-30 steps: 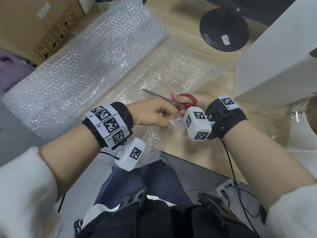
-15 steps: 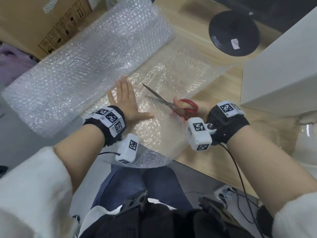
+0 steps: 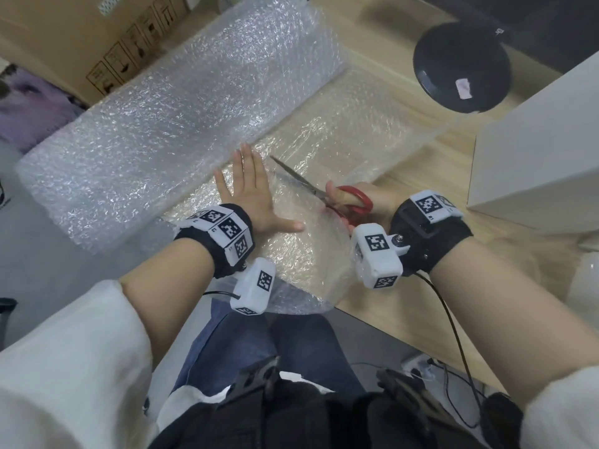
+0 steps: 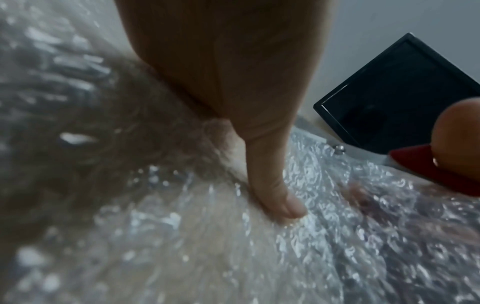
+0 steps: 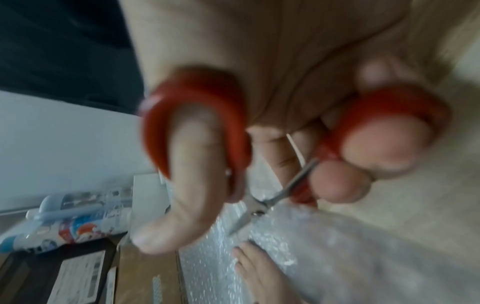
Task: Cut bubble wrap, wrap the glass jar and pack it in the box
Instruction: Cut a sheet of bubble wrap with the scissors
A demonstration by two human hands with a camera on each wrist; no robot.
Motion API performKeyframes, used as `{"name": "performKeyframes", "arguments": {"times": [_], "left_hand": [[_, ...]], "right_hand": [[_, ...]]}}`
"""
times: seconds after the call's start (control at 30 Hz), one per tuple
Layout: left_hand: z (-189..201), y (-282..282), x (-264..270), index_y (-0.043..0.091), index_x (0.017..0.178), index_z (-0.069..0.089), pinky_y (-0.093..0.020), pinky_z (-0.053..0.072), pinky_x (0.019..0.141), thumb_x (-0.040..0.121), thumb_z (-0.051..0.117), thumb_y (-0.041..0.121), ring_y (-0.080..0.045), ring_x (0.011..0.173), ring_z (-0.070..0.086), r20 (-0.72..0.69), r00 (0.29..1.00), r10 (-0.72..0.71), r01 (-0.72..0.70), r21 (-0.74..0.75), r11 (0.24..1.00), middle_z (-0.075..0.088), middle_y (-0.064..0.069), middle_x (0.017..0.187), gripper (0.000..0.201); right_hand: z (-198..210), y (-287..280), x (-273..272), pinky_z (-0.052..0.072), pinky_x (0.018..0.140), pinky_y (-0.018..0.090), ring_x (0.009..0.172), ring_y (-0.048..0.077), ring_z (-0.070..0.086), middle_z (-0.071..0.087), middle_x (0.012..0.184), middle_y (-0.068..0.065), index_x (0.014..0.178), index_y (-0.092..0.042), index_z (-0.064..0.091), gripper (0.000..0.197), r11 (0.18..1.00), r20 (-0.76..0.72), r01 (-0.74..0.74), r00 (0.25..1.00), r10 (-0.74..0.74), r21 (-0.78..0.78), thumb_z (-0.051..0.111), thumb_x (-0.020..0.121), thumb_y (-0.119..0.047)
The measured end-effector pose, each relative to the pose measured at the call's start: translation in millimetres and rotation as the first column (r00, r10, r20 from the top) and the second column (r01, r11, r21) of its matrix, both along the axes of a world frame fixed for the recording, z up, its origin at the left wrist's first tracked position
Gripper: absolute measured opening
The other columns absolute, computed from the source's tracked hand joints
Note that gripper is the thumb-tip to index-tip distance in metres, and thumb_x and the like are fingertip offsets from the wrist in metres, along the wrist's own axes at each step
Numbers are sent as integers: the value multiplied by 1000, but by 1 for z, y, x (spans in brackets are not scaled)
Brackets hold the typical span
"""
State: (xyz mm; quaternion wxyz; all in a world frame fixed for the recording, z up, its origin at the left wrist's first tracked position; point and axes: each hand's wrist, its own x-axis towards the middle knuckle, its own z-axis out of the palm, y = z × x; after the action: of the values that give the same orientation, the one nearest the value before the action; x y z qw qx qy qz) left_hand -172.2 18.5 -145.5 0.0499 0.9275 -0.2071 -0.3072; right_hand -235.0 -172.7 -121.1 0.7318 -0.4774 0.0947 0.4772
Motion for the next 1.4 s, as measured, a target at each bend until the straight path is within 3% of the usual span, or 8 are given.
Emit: {"name": "performKeyframes", "arguments": {"times": [0.17, 0.33, 0.57, 0.87, 1.0, 1.03, 1.23, 1.4], "left_hand": [[1, 0, -1, 4, 136, -35, -59, -17, 109, 46, 60, 83, -27, 133, -39, 6, 1000, -2, 2, -3, 1000, -43, -12, 145, 153], [4, 2, -1, 5, 140, -29, -57, -16, 110, 48, 63, 79, -26, 136, -36, 1, 1000, 11, -11, -64, 998, -38, -11, 148, 150], [31, -15, -13, 7, 115, 46, -41, 44, 90, 57, 63, 74, -28, 107, 48, 81, 991, 111, -91, -221, 971, 46, -10, 118, 90], [15, -18, 0, 12, 97, 60, -32, 45, 72, 81, 65, 42, -26, 85, 60, 160, 984, 77, -38, -231, 972, 62, -6, 92, 35], [16, -9, -2, 14, 82, 54, -28, 35, 62, 83, 63, 32, -22, 70, 51, 246, 965, 91, 11, -383, 924, 50, 3, 74, 21], [17, -6, -3, 13, 82, 52, -28, 33, 62, 83, 62, 28, -22, 71, 49, 252, 965, 77, 34, -410, 911, 49, 3, 75, 18], [14, -2, 0, 13, 89, 56, -29, 35, 66, 84, 62, 27, -21, 75, 47, 238, 971, 35, 82, -462, 883, 51, 2, 84, 16], [11, -2, -2, 13, 85, 55, -28, 32, 65, 84, 62, 25, -20, 74, 47, 254, 966, 49, 79, -469, 880, 49, 5, 81, 14]], "right_hand": [[5, 13, -1, 45, 44, 19, 42, 13, 56, 59, 50, 2, 107, 9, 45, 98, 997, 46, 28, 999, -25, -70, 67, 57, -73], [4, 9, -7, 35, 37, 17, 35, 11, 49, 54, 45, 1, 78, 2, 52, 69, 998, 21, 64, 998, -64, -4, 59, 69, -66], [7, 0, -17, 41, 42, 17, 40, 7, 48, 51, 46, -6, 54, -20, 61, 52, 987, 86, 130, 989, -122, -94, 59, 52, -72], [0, 4, -17, 39, 37, 17, 35, 10, 51, 56, 45, 0, 52, -13, 56, 51, 984, 59, 139, 989, -133, -109, 49, 75, -59], [-4, 10, -8, 35, 84, 45, 116, 66, 30, 29, 123, 50, 120, 27, 27, 97, 977, -118, 138, 980, -158, -163, 49, 86, -61], [1, 18, -10, 27, 81, 42, 96, 32, 5, 16, 128, 50, 115, -15, 10, 71, 975, -71, 133, 987, -147, -176, 52, 84, -63], [-10, 8, 0, -3, 63, 41, 77, 39, 15, 19, 111, 42, 126, 11, 25, 94, 986, 1, -8, 1000, 8, -165, 55, 80, -65], [11, 1, 6, 26, 62, 37, 75, 32, 35, 37, 90, 24, 119, -2, 40, 83, 970, 28, 43, 999, -38, -238, 66, 71, -64]]}}
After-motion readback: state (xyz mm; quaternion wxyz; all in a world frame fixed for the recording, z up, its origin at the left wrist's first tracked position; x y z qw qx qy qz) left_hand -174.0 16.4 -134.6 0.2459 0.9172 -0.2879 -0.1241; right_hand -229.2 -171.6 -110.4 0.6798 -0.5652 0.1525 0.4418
